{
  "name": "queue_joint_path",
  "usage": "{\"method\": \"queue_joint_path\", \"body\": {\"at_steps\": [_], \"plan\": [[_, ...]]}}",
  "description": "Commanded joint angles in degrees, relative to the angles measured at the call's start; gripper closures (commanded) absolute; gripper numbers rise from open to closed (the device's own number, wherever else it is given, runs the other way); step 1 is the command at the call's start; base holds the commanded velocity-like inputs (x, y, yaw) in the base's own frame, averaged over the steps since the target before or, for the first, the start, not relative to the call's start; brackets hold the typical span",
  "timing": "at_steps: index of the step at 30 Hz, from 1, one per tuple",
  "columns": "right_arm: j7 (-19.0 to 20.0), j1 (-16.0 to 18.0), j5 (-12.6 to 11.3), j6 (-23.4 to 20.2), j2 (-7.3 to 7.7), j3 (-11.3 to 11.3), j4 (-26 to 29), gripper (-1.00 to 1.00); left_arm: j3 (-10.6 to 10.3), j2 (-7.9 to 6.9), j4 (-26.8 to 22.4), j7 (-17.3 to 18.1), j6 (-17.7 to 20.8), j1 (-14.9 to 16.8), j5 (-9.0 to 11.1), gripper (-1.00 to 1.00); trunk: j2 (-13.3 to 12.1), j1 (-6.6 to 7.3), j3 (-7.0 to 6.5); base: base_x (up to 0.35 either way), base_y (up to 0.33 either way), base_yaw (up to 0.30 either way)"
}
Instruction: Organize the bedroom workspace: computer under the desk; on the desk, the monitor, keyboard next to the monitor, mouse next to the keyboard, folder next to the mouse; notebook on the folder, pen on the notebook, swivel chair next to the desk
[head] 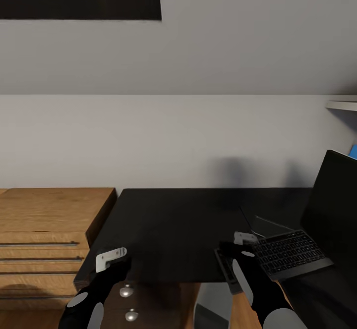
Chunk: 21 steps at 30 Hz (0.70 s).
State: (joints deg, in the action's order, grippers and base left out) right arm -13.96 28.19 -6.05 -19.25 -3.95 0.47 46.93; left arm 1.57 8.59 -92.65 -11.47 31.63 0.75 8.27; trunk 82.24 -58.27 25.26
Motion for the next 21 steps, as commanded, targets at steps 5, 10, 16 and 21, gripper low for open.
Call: {"method": "queue_joint_path", "body": {"at_steps": [5, 10, 16, 21], "plan": [[-0.4, 0.0, -0.6, -0.2, 0.00, 0.1, 0.1, -1.00, -0.1, 0.03, -0.1, -0.4, 0.3, 0.0, 0.6, -1.00, 0.0, -0.02, 0.07, 0.168, 0.000, 0.000], [-0.4, 0.0, -0.6, -0.3, 0.00, 0.1, 0.1, -1.00, -0.1, 0.03, -0.1, -0.4, 0.3, 0.0, 0.6, -1.00, 0.0, -0.02, 0.07, 0.043, 0.000, 0.000], [-0.4, 0.0, -0.6, -0.7, -0.01, 0.2, 0.1, -1.00, -0.1, 0.03, -0.1, -0.4, 0.3, 0.0, 0.6, -1.00, 0.0, -0.02, 0.07, 0.010, 0.000, 0.000], [-0.4, 0.0, -0.6, -1.1, -0.01, 0.2, 0.0, -1.00, -0.1, 0.03, -0.1, -0.4, 0.3, 0.0, 0.6, -1.00, 0.0, -0.02, 0.07, 0.037, 0.000, 0.000]]}}
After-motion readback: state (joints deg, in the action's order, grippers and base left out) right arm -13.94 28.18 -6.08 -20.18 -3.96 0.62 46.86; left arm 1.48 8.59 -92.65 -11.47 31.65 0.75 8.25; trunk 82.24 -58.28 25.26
